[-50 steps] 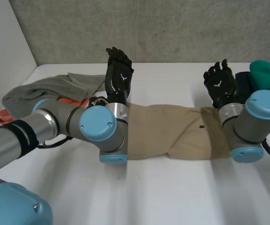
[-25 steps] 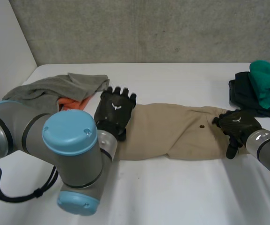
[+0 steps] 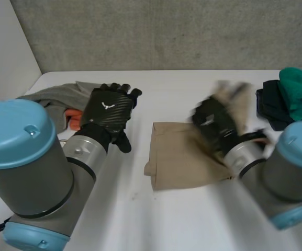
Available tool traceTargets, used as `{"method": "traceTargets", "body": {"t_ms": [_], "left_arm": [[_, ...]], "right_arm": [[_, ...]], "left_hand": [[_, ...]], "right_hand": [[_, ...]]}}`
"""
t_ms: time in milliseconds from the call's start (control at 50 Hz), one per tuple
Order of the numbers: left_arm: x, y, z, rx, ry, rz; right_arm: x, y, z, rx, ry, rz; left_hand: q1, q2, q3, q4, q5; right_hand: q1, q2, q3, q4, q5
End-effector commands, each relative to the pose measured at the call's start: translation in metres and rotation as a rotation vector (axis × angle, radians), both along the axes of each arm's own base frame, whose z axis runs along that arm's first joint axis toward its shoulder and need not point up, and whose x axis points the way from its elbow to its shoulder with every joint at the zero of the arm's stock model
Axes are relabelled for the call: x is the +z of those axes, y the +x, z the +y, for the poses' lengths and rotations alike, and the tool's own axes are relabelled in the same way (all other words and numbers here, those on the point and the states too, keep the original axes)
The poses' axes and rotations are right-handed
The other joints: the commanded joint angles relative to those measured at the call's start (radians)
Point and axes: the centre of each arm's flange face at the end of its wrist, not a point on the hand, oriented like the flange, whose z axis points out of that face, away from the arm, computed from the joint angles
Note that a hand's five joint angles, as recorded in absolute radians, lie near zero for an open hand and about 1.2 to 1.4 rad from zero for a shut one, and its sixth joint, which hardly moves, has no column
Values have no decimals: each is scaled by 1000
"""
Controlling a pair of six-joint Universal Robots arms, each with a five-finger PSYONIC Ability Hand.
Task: Fold the laundry.
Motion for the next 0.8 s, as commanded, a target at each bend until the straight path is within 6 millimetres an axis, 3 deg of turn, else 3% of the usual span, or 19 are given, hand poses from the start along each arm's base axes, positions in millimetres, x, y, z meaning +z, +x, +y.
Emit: {"method": "traceTargets", "body": {"t_ms": [20,80,140,220,240,320,380,460,580,740,800], "left_arm": [[-2,8,-5,28,10,4],[-2,8,-8,32,6,7],[-1,6,-14,40,-6,17],[2,-3,-26,39,-52,43],[2,-6,-28,36,-60,50],[3,-21,-39,21,-91,74],[-2,-41,-43,-22,-92,84],[-22,-71,-40,-126,-66,69],[-69,-90,-46,-165,62,-33],[-113,-87,-47,-134,230,-192],[-119,-82,-48,-97,259,-229]], "right_arm": [[-39,44,65,425,70,41],[-40,41,63,408,103,31],[-33,40,63,386,148,-13],[18,20,41,299,240,-250],[37,9,31,257,303,-382],[60,-6,7,207,507,-683],[67,-11,-4,183,595,-790],[56,-20,-23,70,683,-777],[7,-19,-43,-115,854,-579],[-32,-21,-60,-221,846,-392],[-41,-21,-63,-233,847,-363]], "left_hand": [[1,-17,-24,-14,-33],[-2,-20,-27,-16,-36],[-2,-20,-27,-16,-36],[4,-14,-21,-11,-30],[7,-11,-18,-8,-27],[13,-6,-12,-2,-21],[13,-6,-12,-2,-21],[25,6,0,10,-9],[22,3,-3,7,-12],[33,15,9,19,0],[33,15,9,19,0]], "right_hand": [[231,44,5,-9,27],[-786,-972,-1012,-1025,-990],[-786,-972,-1012,-1025,-990],[-786,-972,-1012,-1025,-990],[-786,-972,-1012,-1025,-990],[-786,-972,-1012,-1025,-990],[-786,-972,-1012,-1025,-990],[-786,-972,-1012,-1025,-990],[-786,-972,-1012,-1025,-990],[-786,-972,-1012,-1025,-990],[-786,-972,-1012,-1025,-990]]}}
